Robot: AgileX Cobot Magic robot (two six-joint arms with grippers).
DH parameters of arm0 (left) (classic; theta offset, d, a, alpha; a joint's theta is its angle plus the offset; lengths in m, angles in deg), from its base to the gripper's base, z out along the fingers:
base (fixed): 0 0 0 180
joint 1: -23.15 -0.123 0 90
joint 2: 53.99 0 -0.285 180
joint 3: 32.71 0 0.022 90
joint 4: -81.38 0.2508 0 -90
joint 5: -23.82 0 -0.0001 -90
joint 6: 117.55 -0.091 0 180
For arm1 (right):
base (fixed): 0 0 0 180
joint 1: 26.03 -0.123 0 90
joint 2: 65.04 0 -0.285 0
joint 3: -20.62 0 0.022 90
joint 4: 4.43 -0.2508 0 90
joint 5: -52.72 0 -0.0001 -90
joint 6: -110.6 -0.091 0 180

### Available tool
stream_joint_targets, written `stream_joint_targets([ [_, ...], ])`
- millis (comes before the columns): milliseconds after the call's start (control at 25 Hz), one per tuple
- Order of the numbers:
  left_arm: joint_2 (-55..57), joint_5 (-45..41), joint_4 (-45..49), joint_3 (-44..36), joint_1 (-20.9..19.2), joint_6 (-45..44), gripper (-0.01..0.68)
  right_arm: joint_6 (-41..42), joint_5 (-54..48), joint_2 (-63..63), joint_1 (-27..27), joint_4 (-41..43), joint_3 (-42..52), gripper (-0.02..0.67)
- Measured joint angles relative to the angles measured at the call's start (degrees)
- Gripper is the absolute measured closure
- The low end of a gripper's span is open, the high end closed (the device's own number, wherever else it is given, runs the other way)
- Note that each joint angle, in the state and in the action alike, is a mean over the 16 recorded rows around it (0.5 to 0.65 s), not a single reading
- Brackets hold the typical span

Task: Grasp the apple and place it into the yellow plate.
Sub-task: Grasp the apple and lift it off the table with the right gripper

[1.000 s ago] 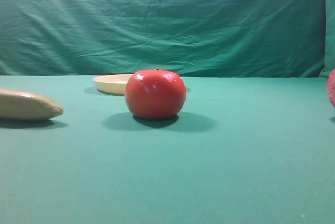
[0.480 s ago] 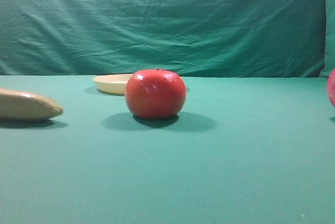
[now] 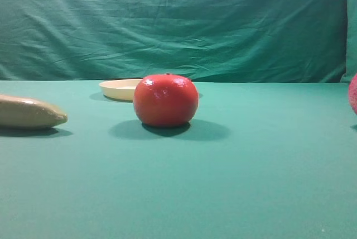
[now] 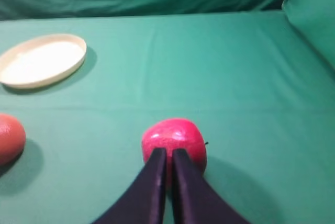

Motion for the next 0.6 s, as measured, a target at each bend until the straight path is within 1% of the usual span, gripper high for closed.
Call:
stream_joint_targets([
  [280, 0.0, 0.0, 0.0, 0.0, 0.0, 0.0, 0.516, 5.7, -2.6, 13.8, -0.1, -0.6, -6.1, 0.649],
  [480, 0.0, 0.0, 0.0, 0.0, 0.0, 0.0, 0.516, 9.8, -2.3, 19.9, -0.2, -1.0, -8.5, 0.649],
  [600, 0.0, 0.0, 0.0, 0.0, 0.0, 0.0, 0.516, 12.3, -1.5, 22.4, -0.8, -1.2, -9.5, 0.635],
])
